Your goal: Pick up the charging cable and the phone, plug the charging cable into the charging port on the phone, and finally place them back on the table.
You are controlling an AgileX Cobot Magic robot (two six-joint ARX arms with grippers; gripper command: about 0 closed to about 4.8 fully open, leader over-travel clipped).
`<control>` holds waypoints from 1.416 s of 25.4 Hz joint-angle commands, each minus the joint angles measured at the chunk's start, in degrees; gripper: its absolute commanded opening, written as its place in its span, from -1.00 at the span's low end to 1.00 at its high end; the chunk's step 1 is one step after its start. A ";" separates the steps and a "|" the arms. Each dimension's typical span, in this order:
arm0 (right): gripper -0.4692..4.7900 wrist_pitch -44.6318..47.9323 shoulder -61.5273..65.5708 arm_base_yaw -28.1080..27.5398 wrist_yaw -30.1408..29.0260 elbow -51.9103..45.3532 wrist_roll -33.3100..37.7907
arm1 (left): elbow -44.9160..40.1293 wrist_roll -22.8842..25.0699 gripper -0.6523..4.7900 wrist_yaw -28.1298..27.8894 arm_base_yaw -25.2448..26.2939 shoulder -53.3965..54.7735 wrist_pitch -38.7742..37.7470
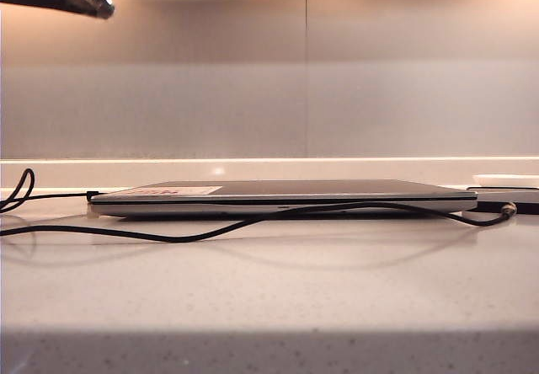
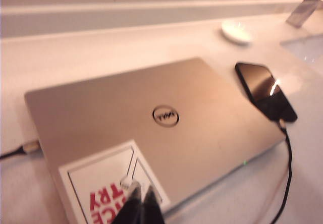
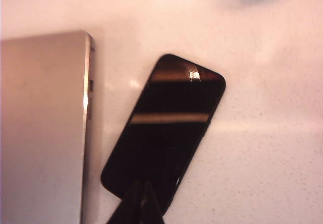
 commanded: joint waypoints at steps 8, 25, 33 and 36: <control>-0.82 13.84 -15.21 2.54 -0.22 -17.22 -0.15 | -5.97 0.44 -0.78 0.20 0.02 -2.47 1.49; -0.82 13.75 -15.04 2.49 -0.13 -18.10 -0.15 | -17.14 0.48 -0.78 0.20 0.15 -16.96 11.26; -0.82 13.86 -15.04 2.49 -0.15 -18.10 -0.15 | -20.61 2.64 -0.78 0.20 11.08 -27.12 11.30; -0.82 13.86 -15.04 2.49 -0.11 -18.10 -0.15 | -24.22 2.64 -0.78 0.20 21.18 -34.10 11.28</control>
